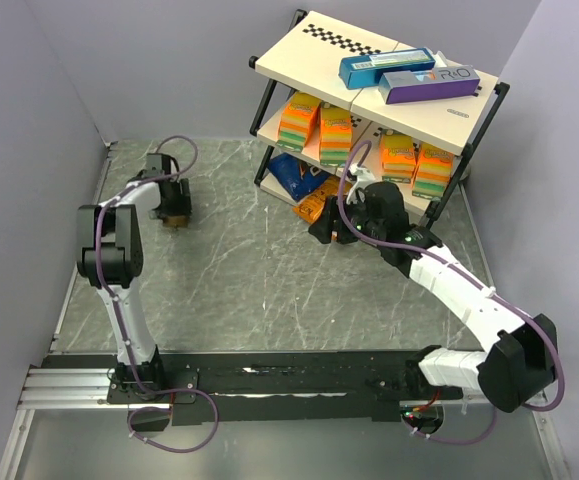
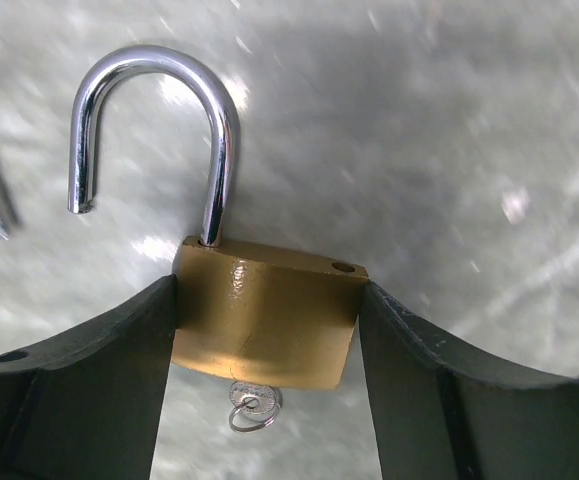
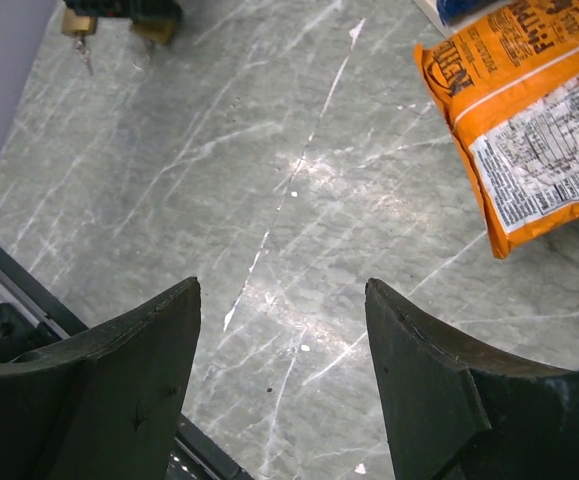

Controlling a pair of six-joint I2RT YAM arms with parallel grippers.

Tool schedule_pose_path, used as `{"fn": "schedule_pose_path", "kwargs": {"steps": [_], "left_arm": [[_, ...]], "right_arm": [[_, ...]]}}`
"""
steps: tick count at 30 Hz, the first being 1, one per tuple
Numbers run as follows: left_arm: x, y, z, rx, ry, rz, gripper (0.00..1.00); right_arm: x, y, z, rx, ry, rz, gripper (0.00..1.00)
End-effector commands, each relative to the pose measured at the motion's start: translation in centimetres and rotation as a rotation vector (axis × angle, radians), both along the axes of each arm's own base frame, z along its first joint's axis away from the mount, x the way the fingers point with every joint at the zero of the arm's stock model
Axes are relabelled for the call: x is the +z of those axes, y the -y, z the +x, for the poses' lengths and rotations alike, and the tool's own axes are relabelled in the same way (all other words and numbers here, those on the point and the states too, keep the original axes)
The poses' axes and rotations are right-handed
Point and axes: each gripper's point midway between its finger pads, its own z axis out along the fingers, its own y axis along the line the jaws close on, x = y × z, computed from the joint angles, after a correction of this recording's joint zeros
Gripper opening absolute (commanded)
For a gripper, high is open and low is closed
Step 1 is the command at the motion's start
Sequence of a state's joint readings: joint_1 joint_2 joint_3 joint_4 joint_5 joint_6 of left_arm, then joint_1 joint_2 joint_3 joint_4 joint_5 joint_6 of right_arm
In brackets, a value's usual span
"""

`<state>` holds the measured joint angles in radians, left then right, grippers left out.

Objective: Unlock with the key

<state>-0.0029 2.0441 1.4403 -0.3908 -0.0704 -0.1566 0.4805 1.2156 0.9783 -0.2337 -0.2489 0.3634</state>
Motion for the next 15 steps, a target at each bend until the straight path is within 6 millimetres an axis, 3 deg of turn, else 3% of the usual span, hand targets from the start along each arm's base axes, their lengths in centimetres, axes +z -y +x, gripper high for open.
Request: {"fn": "schedule_pose_path", "kwargs": {"steps": [1, 15], "left_arm": [[0.5, -2.4, 1.1, -0.025, -0.008, 0.009, 0.17], [-0.5, -2.6, -0.9, -0.002, -0.045, -0.027, 0.17]], "right_arm": [[1.3, 0.4, 1.3, -0.018, 0.037, -0.002, 0.73], [0.9, -0.3, 2.6, 0.007, 0.012, 0.033, 0.73]]}}
